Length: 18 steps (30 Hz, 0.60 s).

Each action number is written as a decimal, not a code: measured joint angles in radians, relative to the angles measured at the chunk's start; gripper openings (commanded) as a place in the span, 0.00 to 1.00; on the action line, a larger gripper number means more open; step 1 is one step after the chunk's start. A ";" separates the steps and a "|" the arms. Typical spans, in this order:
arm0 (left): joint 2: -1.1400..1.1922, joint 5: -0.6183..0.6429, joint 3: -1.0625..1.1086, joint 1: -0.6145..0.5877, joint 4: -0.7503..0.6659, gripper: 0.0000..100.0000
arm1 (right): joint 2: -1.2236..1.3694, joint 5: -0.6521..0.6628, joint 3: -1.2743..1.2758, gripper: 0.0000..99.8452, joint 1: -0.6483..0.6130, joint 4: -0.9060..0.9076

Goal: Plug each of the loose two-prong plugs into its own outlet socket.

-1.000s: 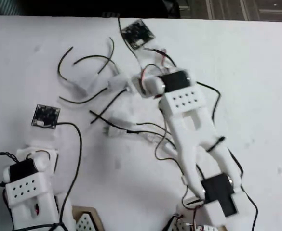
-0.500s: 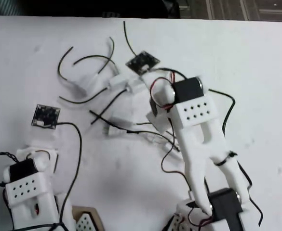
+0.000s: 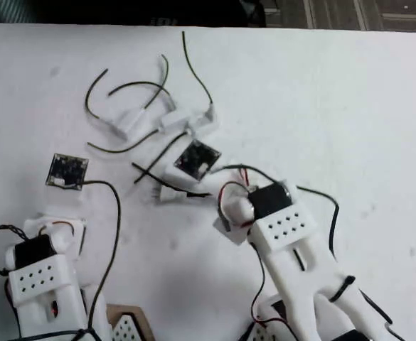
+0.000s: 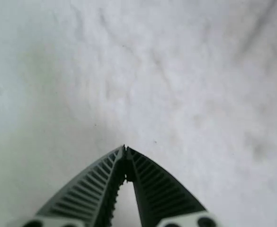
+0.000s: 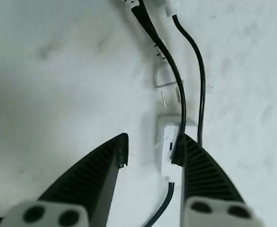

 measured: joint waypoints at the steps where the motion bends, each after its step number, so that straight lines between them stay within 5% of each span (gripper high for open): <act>1: 0.000 0.000 0.000 0.000 0.000 0.02 | 0.003 0.012 0.026 0.16 0.002 -0.043; 11: 0.000 0.000 0.000 0.000 0.000 0.02 | 0.276 0.029 0.091 0.15 0.009 -0.396; 16: 0.000 0.000 0.000 0.000 0.000 0.02 | 0.350 0.032 0.089 0.01 0.054 -0.473; 18: 0.000 0.000 0.000 0.000 0.000 0.02 | 0.348 0.031 0.089 0.03 0.077 -0.485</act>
